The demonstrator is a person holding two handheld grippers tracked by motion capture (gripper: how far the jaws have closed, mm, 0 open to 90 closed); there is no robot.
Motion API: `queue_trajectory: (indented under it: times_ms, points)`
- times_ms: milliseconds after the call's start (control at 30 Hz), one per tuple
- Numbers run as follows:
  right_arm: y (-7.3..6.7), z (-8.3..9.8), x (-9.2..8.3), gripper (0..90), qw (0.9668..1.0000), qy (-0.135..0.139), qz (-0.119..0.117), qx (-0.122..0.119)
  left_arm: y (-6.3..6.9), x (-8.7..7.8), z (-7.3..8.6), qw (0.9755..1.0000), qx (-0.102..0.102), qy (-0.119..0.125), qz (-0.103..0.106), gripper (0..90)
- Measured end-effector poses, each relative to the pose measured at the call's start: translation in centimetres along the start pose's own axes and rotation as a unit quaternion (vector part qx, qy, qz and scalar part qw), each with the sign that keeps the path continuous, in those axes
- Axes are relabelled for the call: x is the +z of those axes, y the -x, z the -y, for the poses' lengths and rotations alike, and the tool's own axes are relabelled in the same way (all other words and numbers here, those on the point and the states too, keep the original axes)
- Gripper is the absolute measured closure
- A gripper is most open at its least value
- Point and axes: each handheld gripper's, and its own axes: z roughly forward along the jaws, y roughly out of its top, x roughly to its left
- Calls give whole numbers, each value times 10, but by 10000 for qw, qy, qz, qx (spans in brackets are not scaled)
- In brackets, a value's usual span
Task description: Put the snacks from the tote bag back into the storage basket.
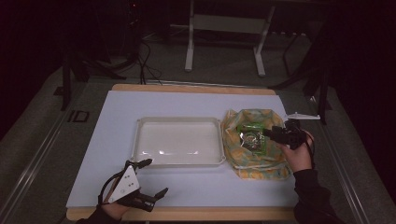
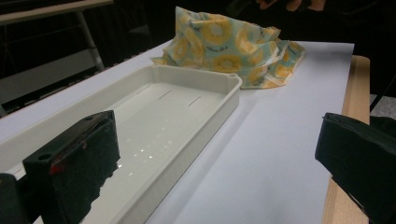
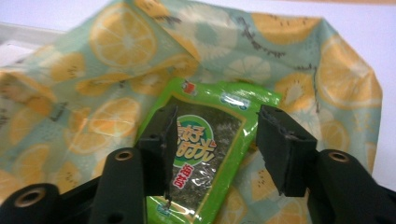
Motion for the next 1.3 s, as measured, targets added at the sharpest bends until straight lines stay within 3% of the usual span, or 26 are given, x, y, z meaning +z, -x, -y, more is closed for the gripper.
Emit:
queue_trajectory:
  times_ms: [533, 1033, 1200, 1300]
  points:
    - [18, 9, 29, 586, 9968, -601, -173, 501, 0, 1, 1, 10000, 16, -38, 28, 3]
    - [29, 13, 45, 629, 9921, -973, -276, 742, 1, 3, 1, 9999, 42, -93, 53, 3]
    - [30, 17, 51, 650, 9877, -1232, -482, 836, 1, 3, 1, 9999, 36, -107, 62, 3]
    - [31, 18, 57, 656, 9834, -1446, -613, 912, 1, 3, 1, 9999, 40, -122, 65, 3]
